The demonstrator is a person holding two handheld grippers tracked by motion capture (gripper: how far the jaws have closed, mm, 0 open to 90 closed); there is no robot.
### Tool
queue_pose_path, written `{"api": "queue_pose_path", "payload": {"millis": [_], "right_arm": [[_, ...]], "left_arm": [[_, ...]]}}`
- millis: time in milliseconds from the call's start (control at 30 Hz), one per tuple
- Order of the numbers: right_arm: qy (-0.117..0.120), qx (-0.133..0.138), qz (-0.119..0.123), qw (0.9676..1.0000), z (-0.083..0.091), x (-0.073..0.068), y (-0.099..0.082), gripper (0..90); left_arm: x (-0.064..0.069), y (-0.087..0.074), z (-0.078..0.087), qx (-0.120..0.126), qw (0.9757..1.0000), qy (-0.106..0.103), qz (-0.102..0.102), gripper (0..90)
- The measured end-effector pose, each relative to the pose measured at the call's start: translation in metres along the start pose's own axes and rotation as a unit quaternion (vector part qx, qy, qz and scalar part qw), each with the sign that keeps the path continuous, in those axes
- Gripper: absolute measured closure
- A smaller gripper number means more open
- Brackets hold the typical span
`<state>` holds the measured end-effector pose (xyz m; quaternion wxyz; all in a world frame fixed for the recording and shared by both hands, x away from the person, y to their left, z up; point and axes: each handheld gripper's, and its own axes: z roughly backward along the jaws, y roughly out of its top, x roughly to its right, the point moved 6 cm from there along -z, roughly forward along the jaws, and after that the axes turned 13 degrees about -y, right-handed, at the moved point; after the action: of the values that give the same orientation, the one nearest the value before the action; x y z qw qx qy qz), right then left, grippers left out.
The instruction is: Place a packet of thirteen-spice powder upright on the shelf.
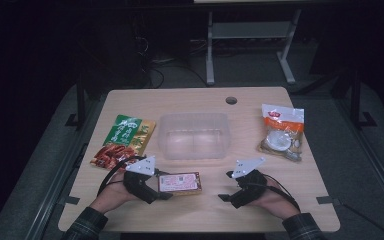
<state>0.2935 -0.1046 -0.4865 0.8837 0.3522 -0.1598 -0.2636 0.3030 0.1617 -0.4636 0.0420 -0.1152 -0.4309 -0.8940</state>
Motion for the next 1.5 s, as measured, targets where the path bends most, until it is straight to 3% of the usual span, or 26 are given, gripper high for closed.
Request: {"api": "queue_pose_path", "payload": {"millis": [100, 167, 267, 533, 833, 1000, 1300, 1500], "right_arm": [[-0.018, -0.003, -0.006, 0.9998, 0.002, 0.002, -0.006, 19.6], [-0.034, -0.008, -0.023, 0.9991, 0.004, 0.006, -0.013, 18.1], [-0.042, -0.004, -0.033, 0.9986, 0.007, 0.008, -0.017, 17.5], [-0.061, 0.008, -0.063, 0.9961, 0.022, 0.01, -0.033, 16.2], [-0.063, 0.008, -0.056, 0.9964, 0.018, 0.011, -0.033, 15.0], [-0.063, 0.013, -0.057, 0.9963, 0.018, 0.012, -0.031, 15.1], [-0.061, 0.017, -0.058, 0.9963, 0.018, 0.013, -0.031, 15.1], [-0.063, 0.023, -0.062, 0.9958, 0.019, 0.014, -0.03, 15.1]], "left_arm": [[-0.001, 0.001, 0.001, 0.005, 1.0, 0.006, 0.005, 31.6], [-0.002, 0.001, 0.002, 0.005, 0.9999, 0.008, 0.004, 31.6], [-0.004, 0.004, 0.004, 0.019, 0.9997, 0.006, 0.012, 31.6], [-0.014, 0.014, 0.01, 0.017, 0.9997, 0.01, 0.011, 31.6], [-0.032, 0.035, 0.017, 0.009, 0.9997, 0.02, 0.005, 31.6], [-0.042, 0.053, 0.018, 0.004, 0.9998, 0.02, -0.008, 31.7], [-0.056, 0.07, 0.021, -0.004, 0.9997, 0.02, -0.01, 31.7], [-0.073, 0.084, 0.028, -0.01, 0.9996, 0.025, -0.011, 31.7]]}}
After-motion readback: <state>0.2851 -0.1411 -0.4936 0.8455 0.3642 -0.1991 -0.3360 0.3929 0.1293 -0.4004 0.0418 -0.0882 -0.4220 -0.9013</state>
